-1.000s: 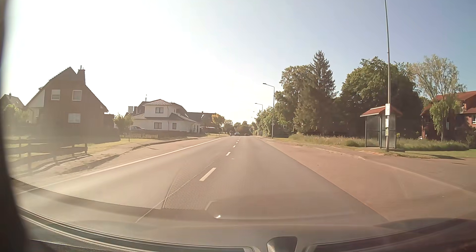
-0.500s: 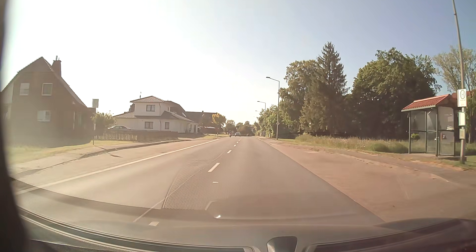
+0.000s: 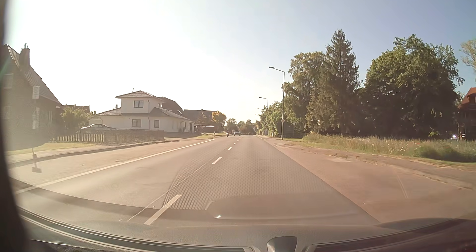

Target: Follow the waypoints while adhering to traffic rules and regulations

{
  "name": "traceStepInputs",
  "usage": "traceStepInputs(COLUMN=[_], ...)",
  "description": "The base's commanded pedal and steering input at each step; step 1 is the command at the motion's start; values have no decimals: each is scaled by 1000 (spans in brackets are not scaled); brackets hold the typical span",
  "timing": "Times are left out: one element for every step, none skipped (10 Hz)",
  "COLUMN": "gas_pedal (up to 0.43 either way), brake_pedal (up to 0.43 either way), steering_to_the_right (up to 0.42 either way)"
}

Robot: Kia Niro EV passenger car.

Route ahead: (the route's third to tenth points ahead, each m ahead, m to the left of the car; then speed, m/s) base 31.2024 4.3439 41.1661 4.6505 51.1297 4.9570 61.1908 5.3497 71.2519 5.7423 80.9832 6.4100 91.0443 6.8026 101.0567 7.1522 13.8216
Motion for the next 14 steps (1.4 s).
traceStepInputs(gas_pedal=[28, 28, 28, 28, 28, 28, 28, 28, 28, 28, 28, 28, 28, 28], brake_pedal=[6, 6, 6, 6, 6, 6, 6, 6, 6, 6, 6, 6, 6, 6], steering_to_the_right=[0, 0, 0, 0, 0, -1, -1, -1, 0, 0, 0, -1, -1, 0])
